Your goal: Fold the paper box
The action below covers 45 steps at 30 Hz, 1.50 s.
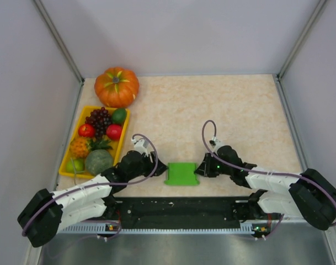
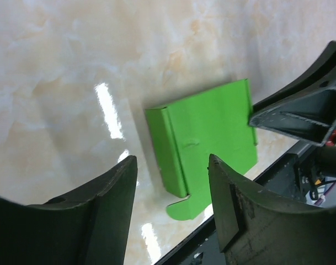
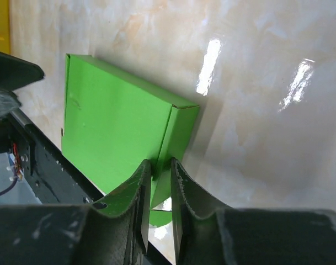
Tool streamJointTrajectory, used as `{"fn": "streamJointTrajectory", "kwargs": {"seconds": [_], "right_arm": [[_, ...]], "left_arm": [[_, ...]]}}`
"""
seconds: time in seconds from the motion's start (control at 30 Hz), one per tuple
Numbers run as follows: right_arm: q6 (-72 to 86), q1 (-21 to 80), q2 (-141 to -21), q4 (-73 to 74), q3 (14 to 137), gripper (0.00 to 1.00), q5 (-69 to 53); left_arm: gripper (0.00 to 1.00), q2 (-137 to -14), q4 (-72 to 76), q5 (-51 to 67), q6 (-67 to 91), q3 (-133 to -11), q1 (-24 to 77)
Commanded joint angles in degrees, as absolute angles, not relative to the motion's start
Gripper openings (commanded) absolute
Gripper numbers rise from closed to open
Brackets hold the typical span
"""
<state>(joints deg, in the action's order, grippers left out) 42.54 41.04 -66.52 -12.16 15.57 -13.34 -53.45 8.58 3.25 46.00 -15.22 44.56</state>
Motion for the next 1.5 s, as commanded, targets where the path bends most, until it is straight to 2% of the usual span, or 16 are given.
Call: {"fn": "streamJointTrajectory", "kwargs": {"seconds": [0.0, 0.13, 0.63, 0.77, 0.87, 0.93, 1.1, 1.17, 1.2, 1.3, 1.4, 1.43, 1.47], "right_arm": [[42.54, 39.11, -66.88, -14.41, 12.57, 0.15, -12.48], [42.98, 38.59, -66.88, -14.41, 11.25, 0.10, -11.25], [43.59, 36.21, -67.94, -15.38, 7.91, 0.07, -9.67], [43.59, 36.12, -69.08, -16.35, 8.08, 0.07, -9.84], [43.51, 36.21, -69.61, -16.61, 8.17, 0.07, -9.84], [43.16, 36.12, -69.35, -16.26, 8.61, 0.07, -9.67], [40.88, 36.12, -68.03, -14.07, 10.02, 0.08, -9.75], [40.08, 36.30, -66.98, -13.19, 10.89, 0.11, -10.28], [39.12, 36.65, -66.45, -11.18, 11.33, 0.12, -10.11], [36.40, 39.10, -62.33, -5.21, 14.58, 0.21, -7.40], [33.59, 46.38, -55.06, 7.87, 21.25, 0.38, 1.29], [32.79, 50.50, -53.37, 14.96, 25.71, 0.50, 6.36], [31.39, 52.45, -51.78, 16.86, 27.58, 0.54, 7.89]], "left_arm": [[0.59, -53.87, 11.68, 5.01, 47.02, -11.69, 43.77], [0.61, -55.98, 17.64, 7.73, 48.34, -9.41, 43.24], [0.85, -66.34, 30.23, 13.97, 55.63, -8.96, 43.07], [0.84, -71.71, 35.58, 17.21, 58.09, -9.93, 42.98], [0.75, -76.89, 44.71, 19.51, 61.33, -9.58, 42.98], [0.72, -79.70, 51.02, 20.30, 62.66, -8.79, 43.07], [0.53, -82.88, 58.09, 20.74, 65.91, -7.91, 43.07], [0.48, -82.97, 59.50, 19.95, 66.53, -7.38, 42.98], [0.42, -82.53, 59.85, 19.60, 66.79, -7.21, 43.07], [0.36, -80.61, 60.64, 17.93, 67.67, -6.07, 42.98], [0.31, -76.75, 56.10, 17.75, 68.11, -6.24, 42.98], [0.31, -75.60, 54.33, 17.58, 68.20, -6.68, 42.80], [0.31, -74.02, 51.88, 17.06, 68.55, -6.85, 42.80]]}}
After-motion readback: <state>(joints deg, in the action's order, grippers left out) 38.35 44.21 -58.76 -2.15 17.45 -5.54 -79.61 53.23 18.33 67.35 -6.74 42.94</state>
